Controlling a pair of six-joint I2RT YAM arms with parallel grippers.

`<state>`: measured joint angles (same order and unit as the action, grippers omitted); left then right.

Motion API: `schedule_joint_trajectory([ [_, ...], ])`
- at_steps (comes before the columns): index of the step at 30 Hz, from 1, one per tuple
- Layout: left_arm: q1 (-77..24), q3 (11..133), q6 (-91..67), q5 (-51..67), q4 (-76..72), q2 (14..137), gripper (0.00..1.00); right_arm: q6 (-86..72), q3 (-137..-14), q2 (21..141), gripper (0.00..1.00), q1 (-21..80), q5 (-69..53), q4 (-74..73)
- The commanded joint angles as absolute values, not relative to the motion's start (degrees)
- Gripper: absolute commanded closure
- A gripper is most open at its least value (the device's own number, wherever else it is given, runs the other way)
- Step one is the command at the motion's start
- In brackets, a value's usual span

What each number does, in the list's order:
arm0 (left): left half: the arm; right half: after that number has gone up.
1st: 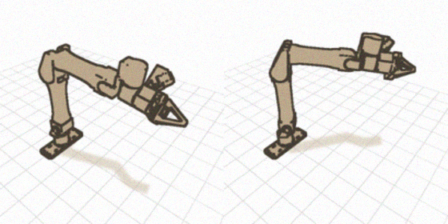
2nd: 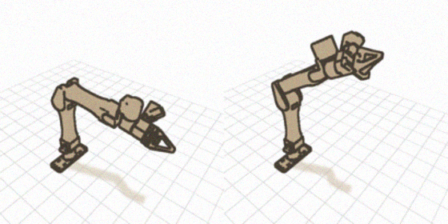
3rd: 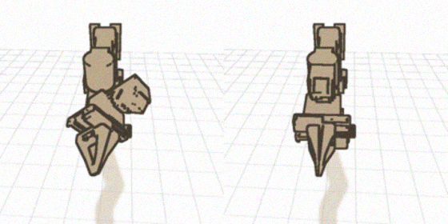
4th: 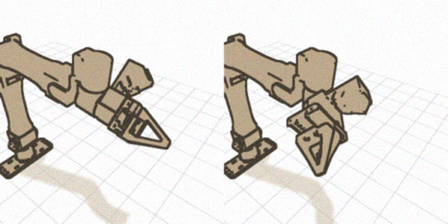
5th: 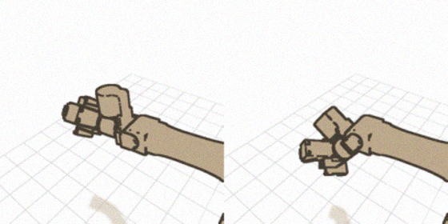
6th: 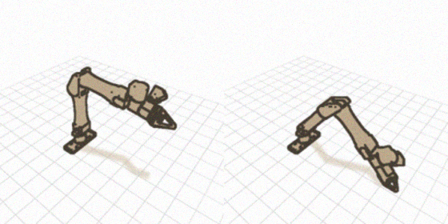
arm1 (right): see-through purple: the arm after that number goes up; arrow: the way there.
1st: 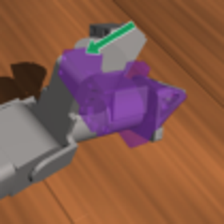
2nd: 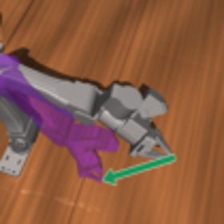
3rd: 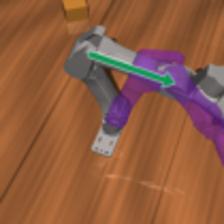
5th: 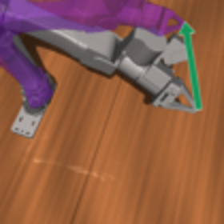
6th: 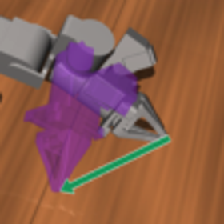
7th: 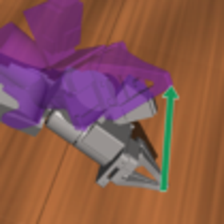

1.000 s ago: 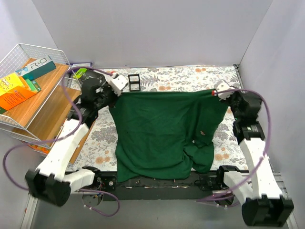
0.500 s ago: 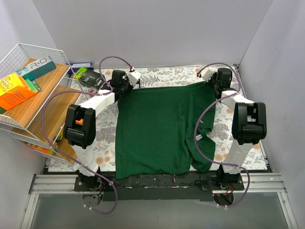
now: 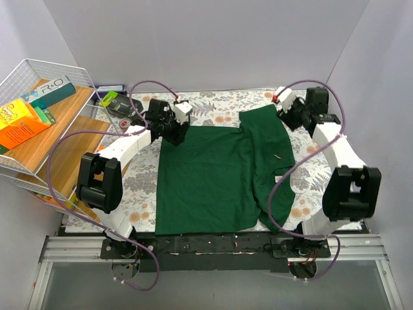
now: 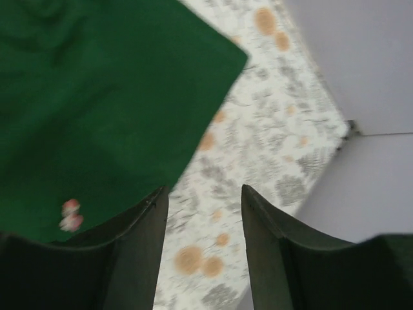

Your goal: Remove the brooch from the garment

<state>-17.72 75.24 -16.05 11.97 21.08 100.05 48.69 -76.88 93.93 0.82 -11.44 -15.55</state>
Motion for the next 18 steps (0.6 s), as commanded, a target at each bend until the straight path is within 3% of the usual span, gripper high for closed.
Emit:
schedule_joint_trajectory([
  [1, -19.6, 70.8, -14.4, 30.0, 33.0, 96.9, 0.51, 50.7, -64.5, 85.9, 0.48, 1.1, -21.5, -30.5],
  [3, -19.7, 68.4, -12.3, 31.0, 35.1, 98.1, 0.55, 53.1, -59.0, 83.2, 0.53, 1.1, -22.1, -32.9],
  [10, -19.4, 61.8, -7.7, 25.3, 36.7, 100.2, 0.60, 53.3, -49.2, 82.9, 0.57, 1.1, -21.5, -33.0],
  [18, -17.0, 58.4, -7.5, 18.2, 36.9, 101.2, 0.61, 40.2, -48.9, 89.9, 0.59, -3.2, -8.6, -28.6],
])
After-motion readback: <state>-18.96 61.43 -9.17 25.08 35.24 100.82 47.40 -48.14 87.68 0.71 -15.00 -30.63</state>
